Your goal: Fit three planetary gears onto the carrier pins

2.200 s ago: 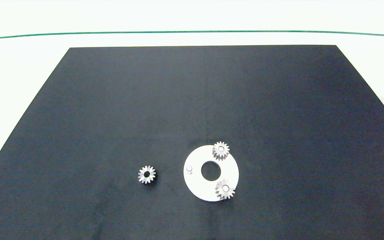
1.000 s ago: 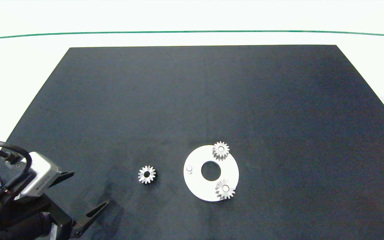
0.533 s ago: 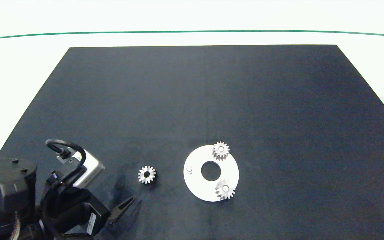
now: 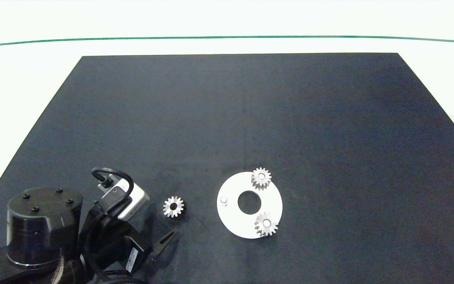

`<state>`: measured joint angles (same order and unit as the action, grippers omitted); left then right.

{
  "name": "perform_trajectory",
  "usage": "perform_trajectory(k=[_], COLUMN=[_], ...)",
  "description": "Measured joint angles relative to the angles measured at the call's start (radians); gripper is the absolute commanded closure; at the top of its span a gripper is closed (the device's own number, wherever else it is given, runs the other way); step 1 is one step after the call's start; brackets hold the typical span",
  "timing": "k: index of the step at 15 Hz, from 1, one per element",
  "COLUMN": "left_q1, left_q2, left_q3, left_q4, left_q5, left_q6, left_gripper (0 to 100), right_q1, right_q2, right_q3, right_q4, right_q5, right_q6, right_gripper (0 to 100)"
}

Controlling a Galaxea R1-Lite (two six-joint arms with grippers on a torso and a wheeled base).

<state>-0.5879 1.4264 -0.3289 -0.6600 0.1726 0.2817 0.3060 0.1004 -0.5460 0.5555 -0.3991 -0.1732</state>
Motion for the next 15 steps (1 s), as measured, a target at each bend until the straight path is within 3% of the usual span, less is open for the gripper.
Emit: perform_trajectory(k=[6,15], left_q1=[-0.031,-0.027], left_q2=[0.074,0.127], left_q3=[-0.024,-0.059], left_q4=[-0.044,-0.061], left_q5=[0.002,0.004], left_q6=[-0.021,-0.021], left_gripper=[0,18], right_q1=[0.000,0.000], right_q2=[0.000,-0.005], right_q3=[-0.002,-0.001], right_q4=[0.000,0.000], right_q5=[0.000,0.000], right_q6=[-0.002,-0.002], right_gripper=[0,0])
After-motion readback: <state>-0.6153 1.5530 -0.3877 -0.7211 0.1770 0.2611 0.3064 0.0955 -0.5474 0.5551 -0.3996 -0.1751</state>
